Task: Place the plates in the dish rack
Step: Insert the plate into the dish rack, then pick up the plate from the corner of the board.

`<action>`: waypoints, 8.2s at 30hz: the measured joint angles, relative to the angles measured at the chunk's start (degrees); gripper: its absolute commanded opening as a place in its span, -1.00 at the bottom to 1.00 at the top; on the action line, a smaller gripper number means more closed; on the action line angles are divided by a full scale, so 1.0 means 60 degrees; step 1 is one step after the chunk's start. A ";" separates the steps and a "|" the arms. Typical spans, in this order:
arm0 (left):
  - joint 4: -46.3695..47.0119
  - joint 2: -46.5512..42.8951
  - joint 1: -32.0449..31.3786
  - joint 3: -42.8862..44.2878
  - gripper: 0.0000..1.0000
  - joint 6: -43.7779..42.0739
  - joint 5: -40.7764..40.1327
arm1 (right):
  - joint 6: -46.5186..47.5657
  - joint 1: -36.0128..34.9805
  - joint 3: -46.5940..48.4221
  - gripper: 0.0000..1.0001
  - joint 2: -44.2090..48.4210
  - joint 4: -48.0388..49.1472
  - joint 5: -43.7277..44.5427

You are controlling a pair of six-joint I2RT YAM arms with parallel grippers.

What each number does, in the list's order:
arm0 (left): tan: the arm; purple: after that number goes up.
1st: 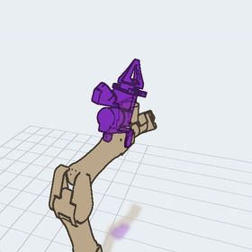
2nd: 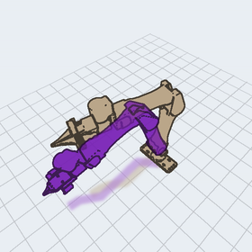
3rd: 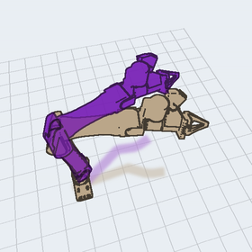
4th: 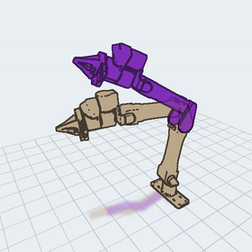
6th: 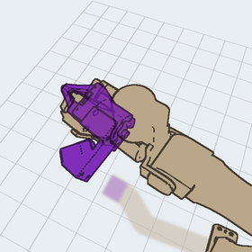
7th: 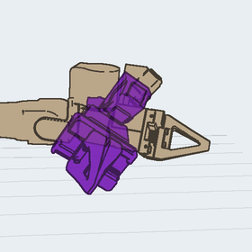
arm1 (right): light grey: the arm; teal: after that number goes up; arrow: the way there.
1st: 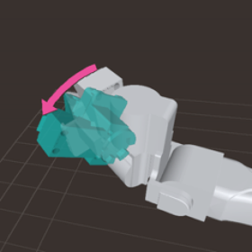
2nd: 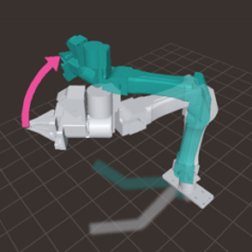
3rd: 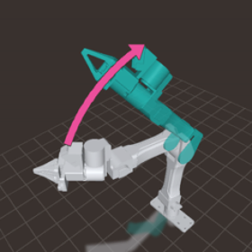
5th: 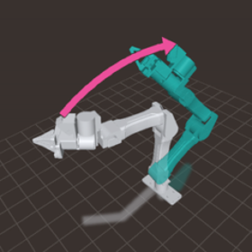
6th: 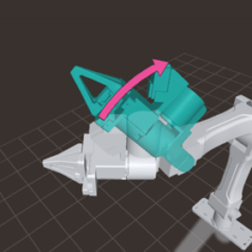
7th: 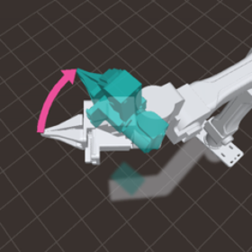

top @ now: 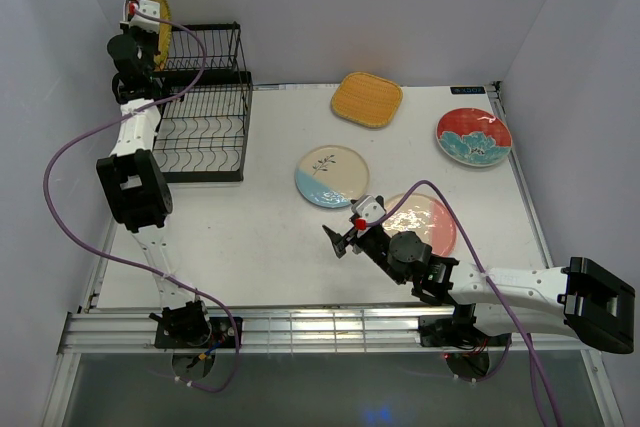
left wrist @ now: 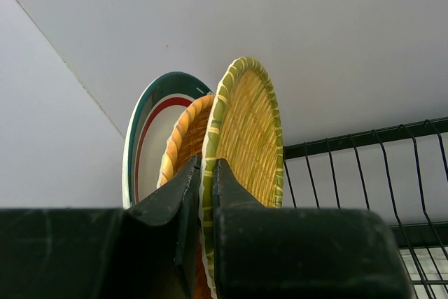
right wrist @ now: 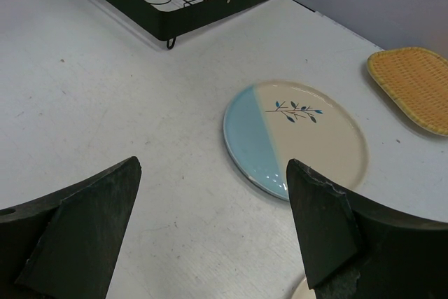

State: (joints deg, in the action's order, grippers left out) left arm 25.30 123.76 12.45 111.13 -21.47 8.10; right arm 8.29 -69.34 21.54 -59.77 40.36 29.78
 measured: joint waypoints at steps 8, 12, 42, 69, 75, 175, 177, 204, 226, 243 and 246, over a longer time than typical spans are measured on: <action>-0.0270 -0.0109 -0.0131 -0.0015 -1.00 0.0229 -0.0444 | -0.0007 0.0000 0.0004 0.80 -0.0058 -0.0011 -0.0004; -0.0481 -0.0164 -0.0175 -0.0015 -1.00 0.0401 -0.0714 | -0.0033 0.0000 0.0004 0.80 -0.0055 -0.0022 -0.0011; -0.2459 0.0532 -0.0302 0.2630 -1.00 0.1596 -0.1577 | -0.0066 0.0000 0.0004 0.80 0.0138 -0.0098 -0.0073; -0.0233 0.0055 -0.0452 0.0011 -1.00 0.0659 -0.1745 | -0.0076 0.0000 0.0004 0.80 0.0226 -0.0153 -0.0219; 0.0157 -0.0091 -0.0470 -0.0404 -0.50 0.0579 -0.1767 | -0.0076 0.0000 0.0004 0.80 0.0226 -0.0157 -0.0244; 0.0178 -0.7195 -0.3909 -1.2018 0.96 0.6765 0.0499 | -0.6517 0.6900 0.4146 0.81 -0.5960 -0.1555 -0.2310; 0.0226 -0.7195 -0.3909 -1.2083 0.96 0.6706 0.0506 | -0.7388 0.7482 0.4149 0.82 -0.6349 -0.1133 -0.2528; 0.0576 -0.7198 -0.3909 -1.2214 0.96 0.6575 0.0517 | -1.3850 0.8786 0.9169 0.86 -1.1803 -0.0193 -0.2273; 0.0572 -0.7118 -0.3909 -1.2342 0.93 0.8178 0.0809 | -1.4863 0.8852 0.8706 -0.85 -1.2349 0.0659 -0.2040; 0.0572 -0.7089 -0.3923 -1.2426 0.96 0.9085 0.1494 | -1.3814 0.8797 0.4473 -0.84 -0.9632 0.2834 -0.3650; 0.0572 -0.7034 -0.3923 -1.2426 0.96 0.9089 0.1668 | -1.3672 0.8721 0.4200 -0.84 -0.9249 0.3249 -0.4065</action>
State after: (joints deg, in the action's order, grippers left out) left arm 28.73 81.56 -11.09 36.58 33.06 18.11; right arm -73.73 -17.02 46.74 -115.26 59.86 5.39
